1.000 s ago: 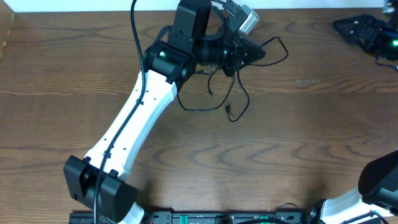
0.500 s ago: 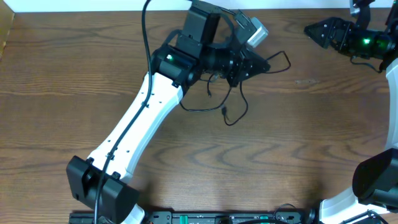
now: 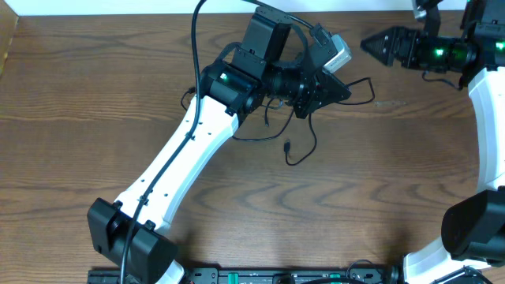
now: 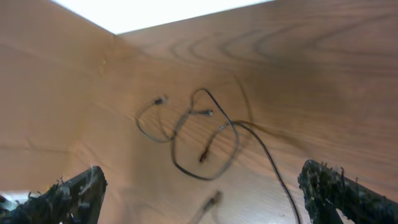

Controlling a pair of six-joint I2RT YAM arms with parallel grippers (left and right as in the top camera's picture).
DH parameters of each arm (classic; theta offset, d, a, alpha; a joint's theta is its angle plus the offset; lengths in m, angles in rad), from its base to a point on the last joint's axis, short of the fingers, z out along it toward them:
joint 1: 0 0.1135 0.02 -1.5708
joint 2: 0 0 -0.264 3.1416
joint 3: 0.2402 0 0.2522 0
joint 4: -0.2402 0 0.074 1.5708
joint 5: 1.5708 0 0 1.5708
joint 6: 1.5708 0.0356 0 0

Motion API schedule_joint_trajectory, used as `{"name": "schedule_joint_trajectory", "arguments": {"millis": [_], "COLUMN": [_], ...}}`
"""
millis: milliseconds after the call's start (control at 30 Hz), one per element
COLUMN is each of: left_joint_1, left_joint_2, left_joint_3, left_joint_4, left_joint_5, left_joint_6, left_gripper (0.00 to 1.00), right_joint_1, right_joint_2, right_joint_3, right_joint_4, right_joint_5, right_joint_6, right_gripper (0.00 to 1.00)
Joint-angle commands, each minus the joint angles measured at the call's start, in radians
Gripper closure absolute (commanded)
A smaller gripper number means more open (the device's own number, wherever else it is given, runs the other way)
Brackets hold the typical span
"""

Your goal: Untangle cables

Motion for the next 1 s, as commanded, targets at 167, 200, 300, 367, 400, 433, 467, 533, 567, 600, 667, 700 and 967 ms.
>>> {"name": "schedule_joint_trajectory", "arguments": {"millis": [167,200,300,367,400,433,467,533,567,600,667,700,967], "left_joint_1": [0.022,0.024,0.030,0.030,0.030,0.030,0.030,0.030,0.030,0.030,0.030,0.030,0.030], "left_joint_2": [-0.022,-0.022,-0.022,-0.022,-0.022,-0.022,-0.022,-0.022,-0.022,-0.022,-0.022,-0.022,-0.022], "left_joint_3": [-0.008,-0.008,-0.008,-0.008,-0.008,-0.008,-0.008,-0.008,-0.008,-0.008,-0.008,-0.008,-0.008], "left_joint_4": [-0.039,-0.041,-0.041,-0.042,-0.042,-0.043,-0.045,-0.047,-0.049,-0.049,-0.050,-0.049,-0.049], "left_joint_5": [0.012,0.012,0.012,0.013,0.013,0.013,0.012,0.012,0.012,0.012,0.012,0.012,0.003], "left_joint_6": [0.024,0.024,0.024,0.024,0.024,0.024,0.024,0.024,0.024,0.024,0.024,0.024,0.024], "left_gripper": [0.92,0.93,0.93,0.92,0.92,0.93,0.93,0.93,0.93,0.92,0.92,0.93,0.93], "right_joint_1": [-0.016,-0.019,-0.021,-0.021,-0.020,-0.020,-0.019,-0.019,-0.020,-0.021,-0.025,-0.027,-0.064], "right_joint_2": [0.001,0.001,0.002,0.002,0.002,0.002,0.002,0.002,0.002,0.002,0.003,0.003,0.004], "right_joint_3": [0.000,0.000,0.000,0.000,0.000,-0.001,-0.002,-0.006,-0.009,-0.011,-0.013,-0.013,-0.013], "right_joint_4": [-0.165,-0.186,-0.246,-0.281,-0.301,-0.315,-0.325,-0.329,-0.329,-0.329,-0.337,-0.343,-0.346], "right_joint_5": [0.159,0.152,0.073,0.026,0.006,0.002,0.005,0.034,0.053,0.079,0.116,0.129,0.123], "right_joint_6": [-0.584,-0.628,-0.764,-0.841,-0.881,-0.909,-0.927,-0.934,-0.934,-0.933,-0.934,-0.935,-0.945], "right_gripper": [0.01,0.01,0.01,0.01,0.01,0.02,0.03,0.07,0.09,0.11,0.13,0.12,0.06]}}
